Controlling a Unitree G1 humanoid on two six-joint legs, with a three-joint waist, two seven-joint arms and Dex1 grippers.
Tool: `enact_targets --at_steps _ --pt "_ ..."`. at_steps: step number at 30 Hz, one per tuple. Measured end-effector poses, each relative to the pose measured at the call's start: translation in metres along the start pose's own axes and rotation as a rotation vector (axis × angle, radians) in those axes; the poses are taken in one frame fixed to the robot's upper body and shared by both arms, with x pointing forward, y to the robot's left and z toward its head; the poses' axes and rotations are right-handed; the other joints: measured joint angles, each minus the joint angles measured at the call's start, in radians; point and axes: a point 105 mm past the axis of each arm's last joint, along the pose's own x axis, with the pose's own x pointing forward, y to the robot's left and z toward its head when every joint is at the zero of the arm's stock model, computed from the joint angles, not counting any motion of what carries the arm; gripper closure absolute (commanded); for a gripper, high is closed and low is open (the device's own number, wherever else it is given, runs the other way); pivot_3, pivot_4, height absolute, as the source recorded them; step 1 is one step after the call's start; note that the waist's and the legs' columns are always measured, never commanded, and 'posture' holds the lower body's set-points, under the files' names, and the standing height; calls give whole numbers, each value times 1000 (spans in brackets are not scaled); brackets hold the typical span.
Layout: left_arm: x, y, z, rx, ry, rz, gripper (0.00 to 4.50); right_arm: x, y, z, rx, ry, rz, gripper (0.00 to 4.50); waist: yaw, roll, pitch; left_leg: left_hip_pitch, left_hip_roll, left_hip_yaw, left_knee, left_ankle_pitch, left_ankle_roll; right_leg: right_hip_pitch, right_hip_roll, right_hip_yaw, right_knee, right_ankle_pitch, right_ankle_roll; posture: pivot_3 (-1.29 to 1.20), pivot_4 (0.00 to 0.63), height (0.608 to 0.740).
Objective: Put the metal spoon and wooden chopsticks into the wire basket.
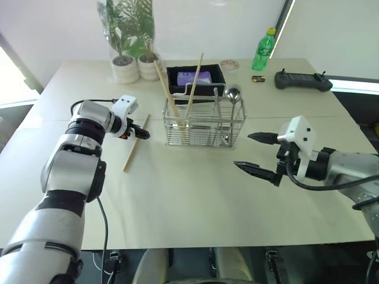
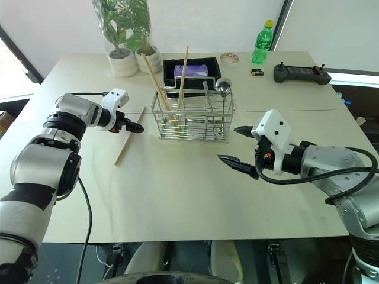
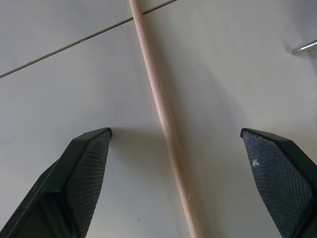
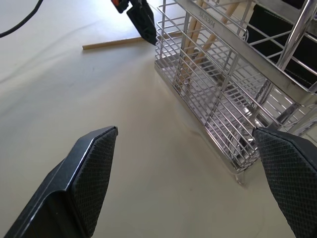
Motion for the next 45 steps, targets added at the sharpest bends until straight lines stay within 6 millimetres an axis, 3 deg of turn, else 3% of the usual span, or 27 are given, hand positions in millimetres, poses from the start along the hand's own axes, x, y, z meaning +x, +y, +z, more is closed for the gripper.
enact_targets --at_steps 3,9,21,27,33,37,42,45 --pt "1 -1 1 -3 -5 -5 1326 0 -1 2 -6 -6 -5 0 1 0 0 0 0 0 0 0 0 0 0 0 0 0 0 0 150 716" --pt "4 -6 1 -10 -7 -25 4452 1 -1 8 -20 -22 -6 0 1 0 0 -1 0 0 0 0 0 0 0 0 -1 0 0 0 150 716" --pt "2 0 3 -33 -37 8 4452 6 0 13 -15 -35 3 0 0 0 0 -1 0 0 0 0 0 0 0 0 -1 0 0 0 150 716" --pt "-24 20 50 75 -328 160 4452 8 0 18 -27 -45 8 0 1 0 0 -1 0 0 0 0 0 -1 -1 0 0 0 0 0 150 716" --pt "-65 9 93 56 -712 159 4452 7 0 17 -32 -31 24 0 2 0 0 -1 0 0 0 0 0 -1 -2 0 -1 0 0 0 150 716" --pt "-111 -19 122 55 -1004 62 4452 5 -3 19 -31 -26 19 0 2 0 0 -1 0 0 0 0 0 -1 -2 0 -1 0 0 0 150 716" --pt "-187 -63 149 117 -1321 -107 4452 5 -5 17 -5 -15 15 0 2 0 0 -1 0 0 0 0 0 -1 -1 0 -1 0 0 0 150 716" --pt "-210 -94 157 163 -1418 -193 4452 5 -5 16 4 -12 12 0 5 0 0 1 0 0 1 0 0 2 -2 0 -1 0 0 0 150 716"
